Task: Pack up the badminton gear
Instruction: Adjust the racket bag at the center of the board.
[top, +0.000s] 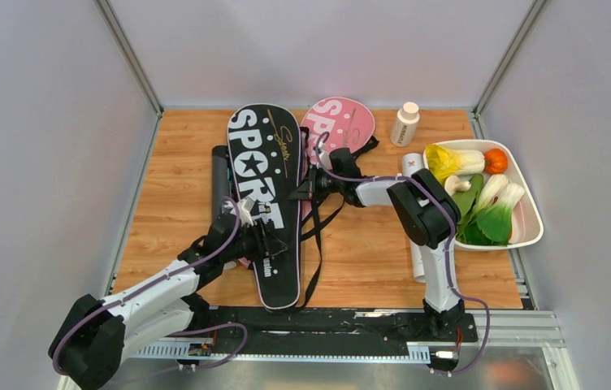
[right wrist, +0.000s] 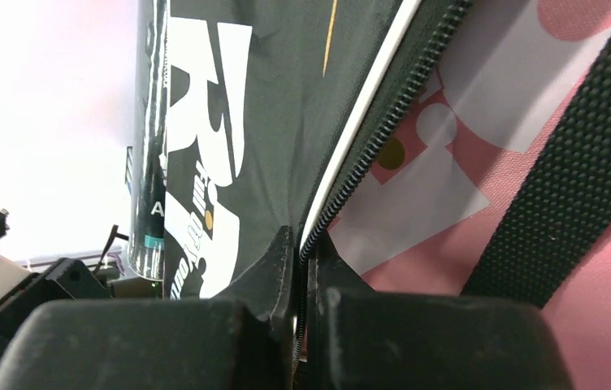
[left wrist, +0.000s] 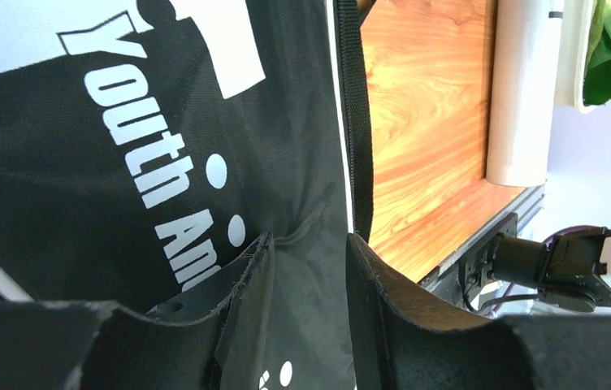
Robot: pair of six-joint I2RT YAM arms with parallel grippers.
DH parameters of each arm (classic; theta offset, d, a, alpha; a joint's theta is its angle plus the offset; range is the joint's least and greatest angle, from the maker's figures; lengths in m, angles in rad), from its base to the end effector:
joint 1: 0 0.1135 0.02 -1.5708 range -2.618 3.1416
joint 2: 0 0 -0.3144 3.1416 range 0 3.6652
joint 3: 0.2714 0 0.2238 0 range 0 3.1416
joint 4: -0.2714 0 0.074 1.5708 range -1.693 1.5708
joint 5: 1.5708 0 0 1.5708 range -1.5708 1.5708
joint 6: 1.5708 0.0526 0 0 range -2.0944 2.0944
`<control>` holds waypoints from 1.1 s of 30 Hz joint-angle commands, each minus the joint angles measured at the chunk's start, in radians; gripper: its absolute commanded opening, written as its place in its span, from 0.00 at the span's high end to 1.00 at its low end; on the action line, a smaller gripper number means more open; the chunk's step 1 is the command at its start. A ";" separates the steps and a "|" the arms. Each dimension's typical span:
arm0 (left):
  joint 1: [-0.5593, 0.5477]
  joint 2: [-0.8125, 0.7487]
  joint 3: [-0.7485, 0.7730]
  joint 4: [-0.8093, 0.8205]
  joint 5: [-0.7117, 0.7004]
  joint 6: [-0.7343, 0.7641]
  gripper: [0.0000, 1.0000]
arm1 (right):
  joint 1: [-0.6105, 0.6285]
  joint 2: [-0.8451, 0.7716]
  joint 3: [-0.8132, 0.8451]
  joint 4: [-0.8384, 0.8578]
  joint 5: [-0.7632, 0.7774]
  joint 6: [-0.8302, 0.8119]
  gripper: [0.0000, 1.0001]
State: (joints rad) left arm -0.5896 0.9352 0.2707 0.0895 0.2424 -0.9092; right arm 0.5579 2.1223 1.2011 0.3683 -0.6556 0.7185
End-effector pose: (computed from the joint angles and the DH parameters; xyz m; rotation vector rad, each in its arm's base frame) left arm 0.1135 -0.0911 0.2128 -0.2198 2.3395 -1.0773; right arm 0.3744 0.2715 0.1851 -0.2513 2.3350 1.3972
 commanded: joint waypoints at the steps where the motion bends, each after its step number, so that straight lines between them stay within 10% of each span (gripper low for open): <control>1: 0.000 -0.061 0.102 -0.199 -0.103 0.064 0.54 | 0.011 -0.129 0.051 -0.063 0.000 -0.111 1.00; 10: 0.046 -0.034 0.646 -0.513 -0.425 0.251 0.45 | 0.022 -0.325 0.277 -0.563 0.237 -0.432 1.00; 16: 0.192 0.092 0.923 -0.562 -0.391 0.256 0.42 | 0.047 -0.421 0.483 -0.851 0.490 -0.637 1.00; 33: 0.540 0.328 1.371 -0.750 -0.398 -0.023 0.40 | 0.296 -0.594 0.319 -0.786 1.155 -1.190 1.00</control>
State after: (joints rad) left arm -0.1341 1.2327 1.5196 -0.5510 -0.1215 -0.8219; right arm 0.7994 1.5539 1.5784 -0.5777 0.2672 -0.3214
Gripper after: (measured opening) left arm 0.598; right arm 0.030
